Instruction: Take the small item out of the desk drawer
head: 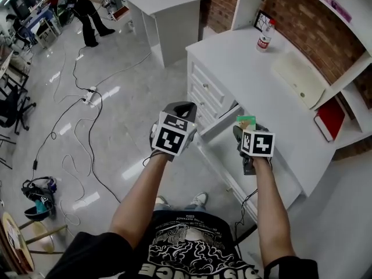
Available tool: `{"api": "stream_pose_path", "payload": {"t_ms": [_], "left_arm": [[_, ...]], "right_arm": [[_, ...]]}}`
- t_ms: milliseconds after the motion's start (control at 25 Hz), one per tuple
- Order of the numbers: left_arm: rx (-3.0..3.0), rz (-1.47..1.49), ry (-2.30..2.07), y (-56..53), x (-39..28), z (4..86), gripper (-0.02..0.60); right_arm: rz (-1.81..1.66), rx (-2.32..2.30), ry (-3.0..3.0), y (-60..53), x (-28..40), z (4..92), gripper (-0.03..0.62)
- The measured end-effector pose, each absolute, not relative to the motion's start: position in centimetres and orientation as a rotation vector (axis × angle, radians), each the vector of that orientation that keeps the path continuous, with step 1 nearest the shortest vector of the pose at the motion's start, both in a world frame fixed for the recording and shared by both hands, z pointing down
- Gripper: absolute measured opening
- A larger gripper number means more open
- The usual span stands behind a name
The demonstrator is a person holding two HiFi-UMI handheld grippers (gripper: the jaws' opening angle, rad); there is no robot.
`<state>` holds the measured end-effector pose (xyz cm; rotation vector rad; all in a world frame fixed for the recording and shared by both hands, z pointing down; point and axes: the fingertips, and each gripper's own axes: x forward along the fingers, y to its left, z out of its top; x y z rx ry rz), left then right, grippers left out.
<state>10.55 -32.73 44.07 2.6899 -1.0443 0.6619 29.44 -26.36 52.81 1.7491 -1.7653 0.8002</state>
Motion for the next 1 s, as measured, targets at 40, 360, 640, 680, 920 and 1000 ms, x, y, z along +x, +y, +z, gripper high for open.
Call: {"api": "stream_pose_path", "payload": {"t_ms": [40, 360, 640, 680, 920, 1000], "left_arm": [[2.684, 0.657, -1.06, -32.9, 9.9, 43.8, 0.009], [2.647, 0.592, -1.187, -34.1, 3.3, 40.5, 0.009], [2.611, 0.536, -1.313, -35.3, -2.6, 38.0, 0.009], [2.614, 0.54, -1.328, -35.3, -3.3, 37.5, 0.009], [2.583, 0.513, -1.441, -35.7, -8.2, 35.4, 0.009], [2.58, 0.508, -1.481, -35.6, -9.6, 35.0, 0.009]], "right_arm": [[0.784, 1.75, -1.784, -26.8, 28.9, 52.1, 0.35], [0.632, 1.753, -1.953, -31.0, 23.1, 45.5, 0.35], [0.51, 1.734, -2.111, -33.8, 16.6, 40.5, 0.35], [0.495, 1.729, -2.132, -34.0, 15.8, 39.9, 0.35], [0.364, 1.681, -2.252, -35.2, 10.8, 36.0, 0.35], [0.328, 1.672, -2.28, -35.4, 9.5, 34.9, 0.35]]}}
